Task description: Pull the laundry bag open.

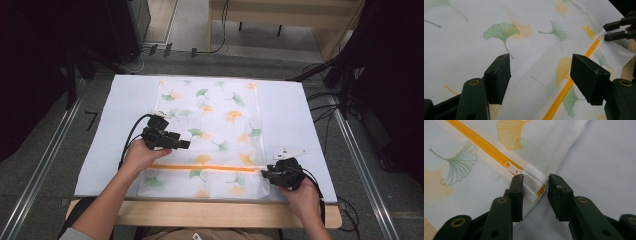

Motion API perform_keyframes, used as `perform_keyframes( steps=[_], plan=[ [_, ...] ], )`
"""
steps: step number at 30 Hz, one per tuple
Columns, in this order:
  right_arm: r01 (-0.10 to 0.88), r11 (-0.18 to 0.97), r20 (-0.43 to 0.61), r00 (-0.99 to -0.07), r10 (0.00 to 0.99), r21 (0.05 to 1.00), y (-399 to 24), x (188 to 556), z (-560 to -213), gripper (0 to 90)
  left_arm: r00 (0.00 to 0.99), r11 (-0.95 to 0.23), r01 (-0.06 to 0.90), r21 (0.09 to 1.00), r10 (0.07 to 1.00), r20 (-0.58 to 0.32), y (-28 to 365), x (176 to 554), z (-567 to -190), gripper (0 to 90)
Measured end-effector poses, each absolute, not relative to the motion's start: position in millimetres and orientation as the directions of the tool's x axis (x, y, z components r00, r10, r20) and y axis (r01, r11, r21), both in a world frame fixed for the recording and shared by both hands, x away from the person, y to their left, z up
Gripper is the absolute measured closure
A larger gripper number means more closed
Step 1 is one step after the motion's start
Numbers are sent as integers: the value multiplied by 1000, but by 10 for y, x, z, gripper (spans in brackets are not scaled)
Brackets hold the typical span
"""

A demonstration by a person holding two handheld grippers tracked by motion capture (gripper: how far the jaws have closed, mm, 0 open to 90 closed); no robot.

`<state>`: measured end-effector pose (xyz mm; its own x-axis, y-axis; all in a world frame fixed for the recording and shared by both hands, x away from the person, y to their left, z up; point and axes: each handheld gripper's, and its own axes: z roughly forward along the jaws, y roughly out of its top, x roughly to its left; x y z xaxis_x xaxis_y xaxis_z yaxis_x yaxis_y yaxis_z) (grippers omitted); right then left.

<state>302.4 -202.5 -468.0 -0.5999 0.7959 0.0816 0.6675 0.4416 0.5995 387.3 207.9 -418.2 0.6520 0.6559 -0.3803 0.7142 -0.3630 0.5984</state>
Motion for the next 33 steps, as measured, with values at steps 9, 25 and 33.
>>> perform_keyframes(
  steps=[9,25,33],
  plan=[
    [669,458,73,-606,792,586,-1983,3054,-4665,763,662,-356,697,623,654,-367,2079,3847,-4148,413],
    [712,386,210,-594,777,586,-2042,3116,-4546,863,744,-419,628,656,571,-347,1772,3698,-4143,534],
    [697,359,237,-603,762,620,-2048,3073,-4422,862,788,-447,584,678,512,-341,1561,3610,-4152,547]
  ],
)
